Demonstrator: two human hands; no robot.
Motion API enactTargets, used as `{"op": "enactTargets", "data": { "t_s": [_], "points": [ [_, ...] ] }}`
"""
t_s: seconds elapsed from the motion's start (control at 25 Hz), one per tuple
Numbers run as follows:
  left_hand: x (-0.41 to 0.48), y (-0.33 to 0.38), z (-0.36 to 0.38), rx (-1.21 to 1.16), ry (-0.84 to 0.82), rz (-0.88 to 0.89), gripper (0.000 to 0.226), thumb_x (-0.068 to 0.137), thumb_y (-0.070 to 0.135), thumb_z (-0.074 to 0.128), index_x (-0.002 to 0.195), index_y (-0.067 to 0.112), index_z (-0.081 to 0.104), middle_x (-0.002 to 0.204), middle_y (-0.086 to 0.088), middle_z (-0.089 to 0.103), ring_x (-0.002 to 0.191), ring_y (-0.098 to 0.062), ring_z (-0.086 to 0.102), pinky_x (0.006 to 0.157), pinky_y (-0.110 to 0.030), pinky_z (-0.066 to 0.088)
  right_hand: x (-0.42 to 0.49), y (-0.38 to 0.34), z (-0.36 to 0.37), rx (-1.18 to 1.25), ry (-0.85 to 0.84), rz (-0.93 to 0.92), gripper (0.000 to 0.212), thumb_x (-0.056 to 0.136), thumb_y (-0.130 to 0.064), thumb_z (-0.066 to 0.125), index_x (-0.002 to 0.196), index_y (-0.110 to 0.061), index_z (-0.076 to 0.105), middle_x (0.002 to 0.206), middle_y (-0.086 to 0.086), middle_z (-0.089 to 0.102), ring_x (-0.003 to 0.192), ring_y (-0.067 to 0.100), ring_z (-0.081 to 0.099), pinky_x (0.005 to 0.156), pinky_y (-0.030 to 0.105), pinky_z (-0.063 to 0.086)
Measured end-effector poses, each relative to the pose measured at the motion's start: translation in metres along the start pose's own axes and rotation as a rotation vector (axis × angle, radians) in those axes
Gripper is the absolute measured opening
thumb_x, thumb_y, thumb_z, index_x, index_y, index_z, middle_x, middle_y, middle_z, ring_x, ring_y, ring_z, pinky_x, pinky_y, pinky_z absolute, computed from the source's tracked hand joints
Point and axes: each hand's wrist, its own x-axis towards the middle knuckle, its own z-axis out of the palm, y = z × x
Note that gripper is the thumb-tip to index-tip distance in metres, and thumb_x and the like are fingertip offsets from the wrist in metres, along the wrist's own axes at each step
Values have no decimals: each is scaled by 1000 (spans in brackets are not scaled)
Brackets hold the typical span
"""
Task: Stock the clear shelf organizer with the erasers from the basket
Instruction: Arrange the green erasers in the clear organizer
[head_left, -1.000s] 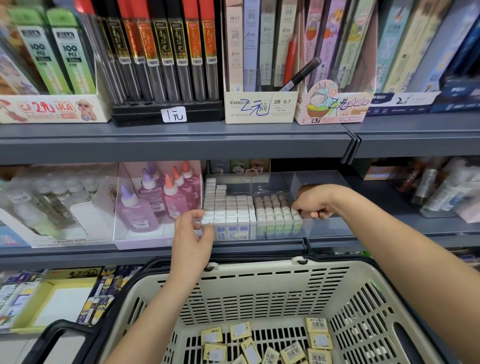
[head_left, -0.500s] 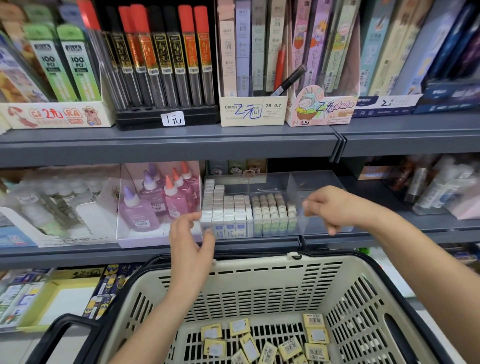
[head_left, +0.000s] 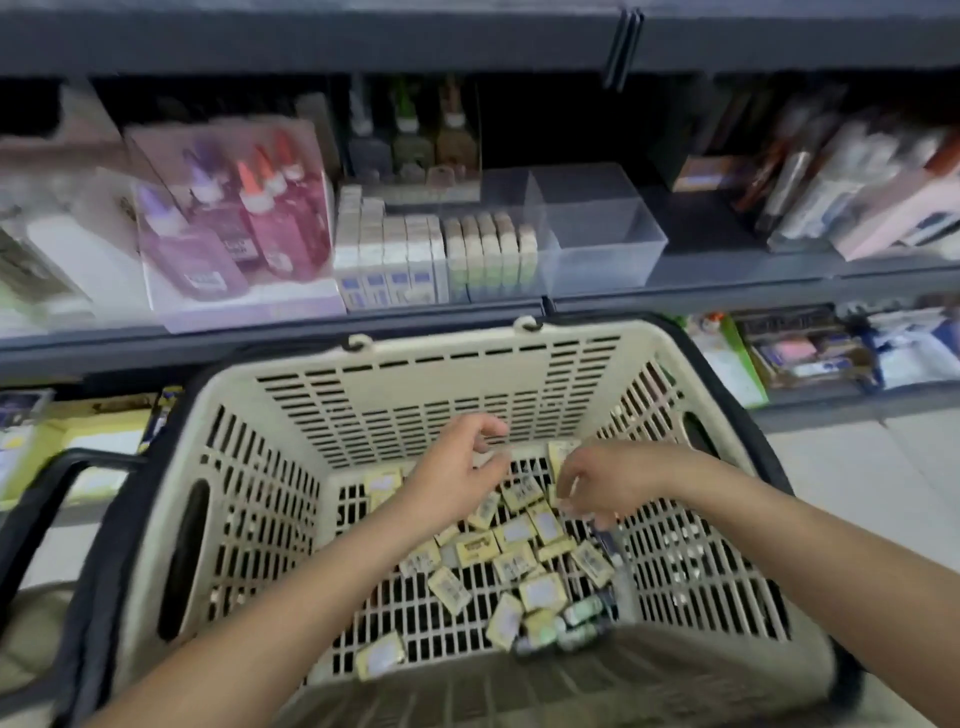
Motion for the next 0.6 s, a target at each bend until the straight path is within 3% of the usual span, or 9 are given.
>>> {"op": "enactTargets", "data": {
  "t_s": [0.04,0.12,0.2,0.28,0.48,0.6],
  "points": [
    [-2,-6,9,-67,-25,-75,16,92,26,54,106,30,49,108,9,53,87,-2,54,68,-12,43,11,1,8,-46,-47,35,33,91,-30,56,119,-13,59,104,2,70,81,12,68,83,32,54],
    [-6,-15,20,-97,-77,-169,12,92,23,54,104,25,50,107,4,54,88,-9,55,72,-20,48,32,-2,25,-222,-80,115,30,91,-17,56,119,-5,58,102,7,68,76,19,66,77,30,52],
    [-10,-22,27,-95,-143,-216,12,92,21,54,104,22,51,107,3,54,90,-15,57,75,-30,50,47,1,42,-433,-45,200,30,91,-6,51,121,-4,53,86,4,59,62,20,50,70,34,46],
    [-12,-26,29,-111,-183,-244,15,93,23,54,107,20,53,108,4,54,88,-11,57,73,-28,51,56,12,54,-513,-64,253,33,92,-4,48,124,-7,51,85,3,55,58,17,42,67,32,41],
    [-7,-31,25,-134,-190,-281,9,92,24,54,101,20,54,96,12,54,69,-4,53,53,-11,44,68,29,71,-310,-94,200,25,86,-7,61,110,-7,52,88,6,59,69,17,57,51,25,45],
    [-9,-31,27,-163,-214,-291,4,92,20,54,95,18,55,88,13,53,72,-4,52,55,-10,42,71,28,71,-130,-113,221,31,83,-4,63,113,-2,54,97,11,66,69,17,62,50,23,47]
  ]
}}
